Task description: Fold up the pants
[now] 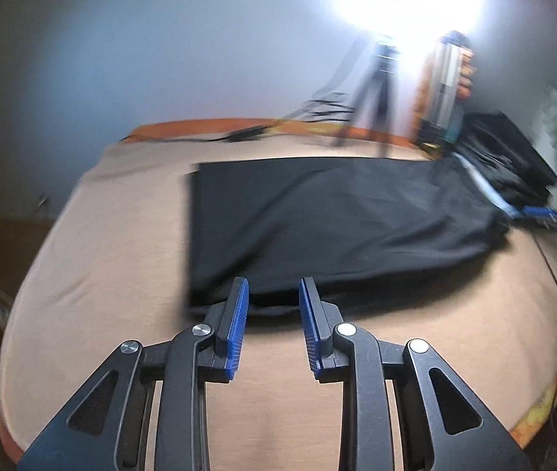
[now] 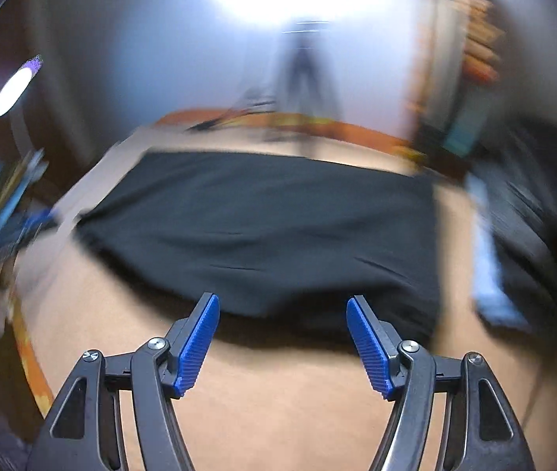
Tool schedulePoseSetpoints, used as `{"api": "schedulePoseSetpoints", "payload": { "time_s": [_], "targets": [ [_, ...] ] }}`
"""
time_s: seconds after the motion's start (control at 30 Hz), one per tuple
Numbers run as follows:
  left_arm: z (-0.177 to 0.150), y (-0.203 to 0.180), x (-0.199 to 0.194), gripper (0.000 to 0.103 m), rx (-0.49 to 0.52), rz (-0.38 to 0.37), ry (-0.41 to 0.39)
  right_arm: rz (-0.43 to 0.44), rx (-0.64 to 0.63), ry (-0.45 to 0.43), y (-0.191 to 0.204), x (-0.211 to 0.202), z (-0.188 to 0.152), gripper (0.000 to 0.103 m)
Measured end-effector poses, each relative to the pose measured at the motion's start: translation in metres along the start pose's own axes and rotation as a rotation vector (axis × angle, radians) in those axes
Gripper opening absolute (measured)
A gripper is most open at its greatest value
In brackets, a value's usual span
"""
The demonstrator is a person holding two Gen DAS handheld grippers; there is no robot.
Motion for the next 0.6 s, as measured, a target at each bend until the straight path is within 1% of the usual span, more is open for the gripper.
{"api": "schedulePoseSetpoints", "payload": {
  "time_s": [0.07, 0.1, 0.17, 0.2, 0.3, 0.37, 0.4, 0.43, 0.53, 0.6],
  "targets": [
    [0.009, -0.033, 0.001, 0.025, 0.071, -0.044, -0.005, -0.023, 0.135, -0.015, -0.035, -0.013, -0.005, 0.07],
    [0.012, -0.044, 0.002, 0.027, 0.094, -0.057, -0.006, -0.031, 0.185, -0.02, -0.05, -0.017, -0.009, 0.07],
    [0.019, -0.081, 0.004, 0.053, 0.17, -0.097, -0.016, -0.026, 0.239, -0.022, -0.066, -0.021, -0.014, 0.07],
    [0.023, -0.101, 0.006, 0.055, 0.211, -0.119, -0.021, -0.025, 0.265, -0.027, -0.074, -0.025, -0.018, 0.07],
    [0.035, -0.158, 0.019, 0.055, 0.316, -0.18, -0.02, -0.008, 0.316, -0.04, -0.09, -0.034, -0.026, 0.07],
    [0.041, -0.195, 0.028, 0.055, 0.377, -0.232, -0.023, -0.007, 0.326, -0.057, -0.099, -0.039, -0.025, 0.07],
    [0.042, -0.206, 0.032, 0.055, 0.399, -0.245, -0.023, -0.009, 0.329, -0.064, -0.103, -0.043, -0.025, 0.07],
    [0.043, -0.229, 0.039, 0.055, 0.443, -0.264, -0.02, -0.01, 0.331, -0.073, -0.107, -0.047, -0.025, 0.07],
    [0.041, -0.274, 0.058, 0.055, 0.542, -0.296, -0.003, -0.005, 0.349, -0.095, -0.122, -0.059, -0.028, 0.07],
    [0.041, -0.296, 0.07, 0.055, 0.587, -0.306, 0.009, -0.005, 0.365, -0.104, -0.133, -0.064, -0.031, 0.071]
  ]
}}
Point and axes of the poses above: each gripper's, at about its wrist camera, not at the fingertips, and x roughly the way its jaws point, y to its left, z to its top, the point moved 5 cm from there along x, roughly the way its jaws point, and after that the axes turned 1 degree about -z, right-handed, at the moved point
